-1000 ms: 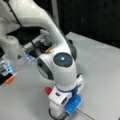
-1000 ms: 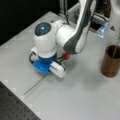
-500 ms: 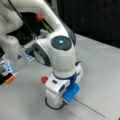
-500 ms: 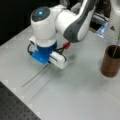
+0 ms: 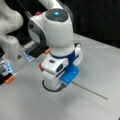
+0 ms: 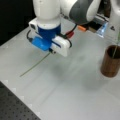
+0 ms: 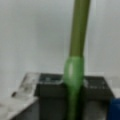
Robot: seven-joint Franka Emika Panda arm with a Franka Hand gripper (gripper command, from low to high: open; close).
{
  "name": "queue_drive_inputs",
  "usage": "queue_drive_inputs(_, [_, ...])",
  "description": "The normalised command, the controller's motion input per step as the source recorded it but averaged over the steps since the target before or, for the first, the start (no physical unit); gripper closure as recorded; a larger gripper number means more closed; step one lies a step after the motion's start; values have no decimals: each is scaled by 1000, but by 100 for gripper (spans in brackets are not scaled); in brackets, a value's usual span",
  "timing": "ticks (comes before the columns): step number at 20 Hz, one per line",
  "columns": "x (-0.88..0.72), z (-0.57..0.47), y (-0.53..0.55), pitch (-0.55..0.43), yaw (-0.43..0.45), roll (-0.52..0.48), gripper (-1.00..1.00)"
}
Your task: Flower insertion into a vase
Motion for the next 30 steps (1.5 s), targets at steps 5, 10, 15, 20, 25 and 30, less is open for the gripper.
queue_drive_inputs(5, [-143,346,212,27,-80,113,100])
queue_drive_inputs(10, [-312,292,350,57,-124,76,100])
queue_drive_inputs(15, [-424,167,461,40,-102,65,100])
queue_drive_inputs(20, [-391,23,354,-10,-57,94,100])
queue_drive_inputs(25, [-436,-4,414,-41,-103,103,100])
queue_drive_inputs(30, [-609,-10,512,-83,-163,62,100])
